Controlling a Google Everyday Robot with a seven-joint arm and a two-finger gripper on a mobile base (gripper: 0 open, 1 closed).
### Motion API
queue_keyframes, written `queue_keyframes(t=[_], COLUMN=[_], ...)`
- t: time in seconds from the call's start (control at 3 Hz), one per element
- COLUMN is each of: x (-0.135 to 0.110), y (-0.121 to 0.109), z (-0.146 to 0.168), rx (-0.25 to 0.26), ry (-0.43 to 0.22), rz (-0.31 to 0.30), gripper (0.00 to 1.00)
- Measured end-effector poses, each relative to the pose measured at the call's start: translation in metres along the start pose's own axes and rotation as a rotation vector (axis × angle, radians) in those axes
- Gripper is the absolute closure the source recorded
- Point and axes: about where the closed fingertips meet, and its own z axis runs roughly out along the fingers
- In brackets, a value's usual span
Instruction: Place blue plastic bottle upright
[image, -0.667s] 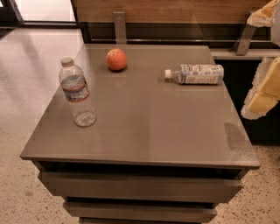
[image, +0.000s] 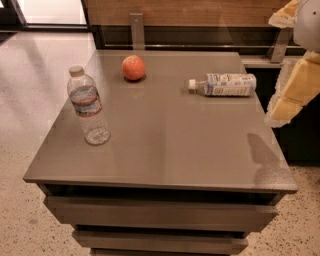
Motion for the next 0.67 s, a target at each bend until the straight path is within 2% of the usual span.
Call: queue_keyframes(t=[0.33,0.67], x=[-0.012,-0.024], y=[-0.018,-0.031], z=[0.028,0.062], rx=[-0.038,-0.104], ry=[-0.011,-0.031], rz=[-0.035,-0.069], gripper=[0.0,0.0])
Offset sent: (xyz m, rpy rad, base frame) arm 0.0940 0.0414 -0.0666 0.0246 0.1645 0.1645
